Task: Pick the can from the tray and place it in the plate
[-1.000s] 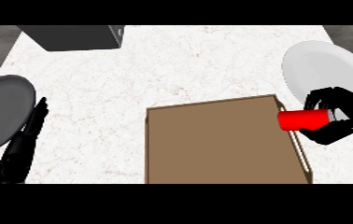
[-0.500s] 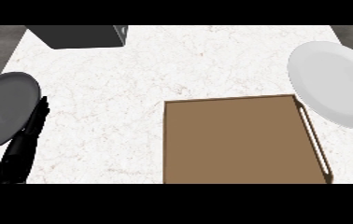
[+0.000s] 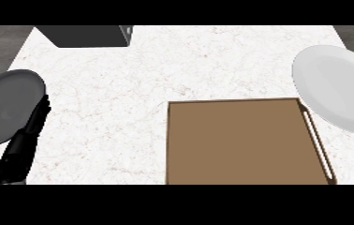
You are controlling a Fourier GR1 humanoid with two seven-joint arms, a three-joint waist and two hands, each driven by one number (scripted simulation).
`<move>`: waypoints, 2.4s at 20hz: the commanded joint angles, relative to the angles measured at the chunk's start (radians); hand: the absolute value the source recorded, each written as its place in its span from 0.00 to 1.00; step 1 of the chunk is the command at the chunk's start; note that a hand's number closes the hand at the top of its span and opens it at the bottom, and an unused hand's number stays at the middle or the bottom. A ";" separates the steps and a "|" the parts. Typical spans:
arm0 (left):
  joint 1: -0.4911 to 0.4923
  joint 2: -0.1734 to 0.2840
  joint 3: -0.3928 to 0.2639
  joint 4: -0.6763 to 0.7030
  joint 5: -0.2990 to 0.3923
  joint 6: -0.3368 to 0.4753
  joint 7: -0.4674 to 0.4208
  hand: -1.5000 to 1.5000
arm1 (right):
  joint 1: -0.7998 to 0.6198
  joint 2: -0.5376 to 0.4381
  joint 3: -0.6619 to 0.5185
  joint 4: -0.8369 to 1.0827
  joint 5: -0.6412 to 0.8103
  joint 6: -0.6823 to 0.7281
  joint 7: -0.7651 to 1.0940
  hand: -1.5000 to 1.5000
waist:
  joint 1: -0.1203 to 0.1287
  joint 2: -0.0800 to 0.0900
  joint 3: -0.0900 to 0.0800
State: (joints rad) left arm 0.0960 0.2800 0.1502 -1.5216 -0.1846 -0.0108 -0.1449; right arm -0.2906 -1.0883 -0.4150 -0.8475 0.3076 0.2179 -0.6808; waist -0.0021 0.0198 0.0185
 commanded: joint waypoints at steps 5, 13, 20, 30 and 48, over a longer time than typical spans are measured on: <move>-0.046 -0.012 -0.029 0.032 -0.027 0.005 -0.003 0.50 | -0.038 -0.087 -0.046 0.213 -0.057 0.135 -0.392 1.00 | 0.034 0.004 -0.008; -0.055 -0.012 -0.046 0.019 -0.030 -0.015 0.011 0.50 | -0.176 -0.059 0.064 0.298 -0.033 0.183 -0.380 1.00 | 0.073 0.000 -0.012; -0.060 -0.017 -0.051 0.002 -0.050 -0.001 0.035 0.50 | -0.316 0.003 0.205 0.344 0.052 0.192 -0.291 1.00 | 0.070 -0.005 -0.015; -0.123 -0.040 -0.048 0.107 -0.067 0.018 0.004 0.50 | -0.456 0.188 0.353 0.491 0.213 0.056 -0.277 1.00 | 0.048 -0.002 -0.016; -0.049 0.003 0.002 0.026 -0.015 -0.043 0.011 0.50 | -0.549 0.237 0.140 0.746 0.020 0.175 -0.165 0.00 | 0.045 -0.005 -0.014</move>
State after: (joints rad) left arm 0.0175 0.2702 0.1401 -1.4765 -0.2119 -0.0391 -0.1275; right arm -0.8345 -0.8114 -0.1916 -0.1454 0.4092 0.3091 -0.8259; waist 0.0439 0.0163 0.0042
